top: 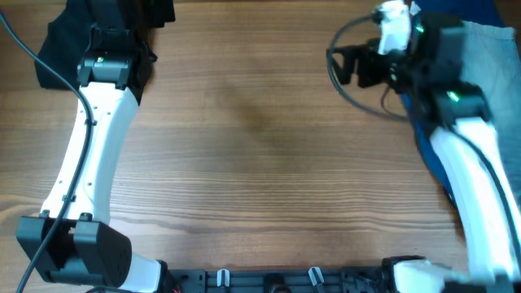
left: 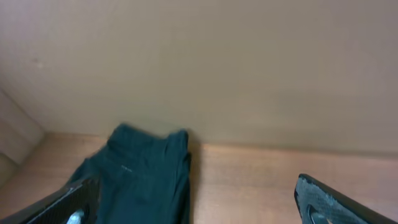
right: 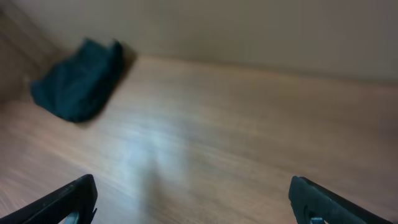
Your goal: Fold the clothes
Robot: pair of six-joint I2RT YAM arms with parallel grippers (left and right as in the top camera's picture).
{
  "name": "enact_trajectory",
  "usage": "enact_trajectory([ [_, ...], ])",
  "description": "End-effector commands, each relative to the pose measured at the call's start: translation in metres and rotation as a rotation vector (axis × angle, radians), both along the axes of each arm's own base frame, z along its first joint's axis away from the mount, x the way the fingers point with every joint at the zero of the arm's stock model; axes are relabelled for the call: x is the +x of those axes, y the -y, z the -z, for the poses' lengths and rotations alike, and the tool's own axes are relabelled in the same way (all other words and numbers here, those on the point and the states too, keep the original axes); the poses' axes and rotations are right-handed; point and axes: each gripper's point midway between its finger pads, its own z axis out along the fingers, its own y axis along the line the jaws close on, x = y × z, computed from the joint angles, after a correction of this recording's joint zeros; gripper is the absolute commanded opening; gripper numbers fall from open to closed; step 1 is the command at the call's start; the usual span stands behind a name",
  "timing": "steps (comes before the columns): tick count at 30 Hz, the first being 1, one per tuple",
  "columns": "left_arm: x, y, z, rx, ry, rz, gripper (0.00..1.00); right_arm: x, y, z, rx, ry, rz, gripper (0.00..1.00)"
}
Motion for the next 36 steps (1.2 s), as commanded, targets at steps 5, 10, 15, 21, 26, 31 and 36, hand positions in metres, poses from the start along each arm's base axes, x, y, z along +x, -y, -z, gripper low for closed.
enact_trajectory([
  [5,-0.018,-0.001,0.041,0.011,-0.18,0.0,1.0,-0.129,0.018,-0.131,-0.007,0.364,0.04,0.99],
  [10,-0.026,-0.002,0.054,0.017,-0.241,0.0,1.0,-0.213,0.034,-0.173,-0.041,0.578,0.081,1.0],
  [15,-0.026,-0.002,0.054,0.017,-0.242,0.0,1.0,-0.237,0.048,-0.181,-0.101,0.66,0.142,1.0],
  [21,-0.026,-0.002,0.054,0.017,-0.242,0.0,1.0,-0.176,0.043,-0.127,-0.262,0.579,0.08,1.0],
  [26,-0.026,-0.002,0.054,0.017,-0.242,0.0,1.0,-0.134,0.026,-0.076,-0.223,0.675,0.026,1.0],
  [31,-0.026,-0.002,0.054,0.017,-0.242,0.0,1.0,-0.148,0.018,-0.006,-0.12,0.797,0.017,1.0],
  [36,-0.026,-0.002,0.054,0.017,-0.242,0.0,1.0,-0.158,0.045,0.037,0.013,0.714,0.202,1.0],
])
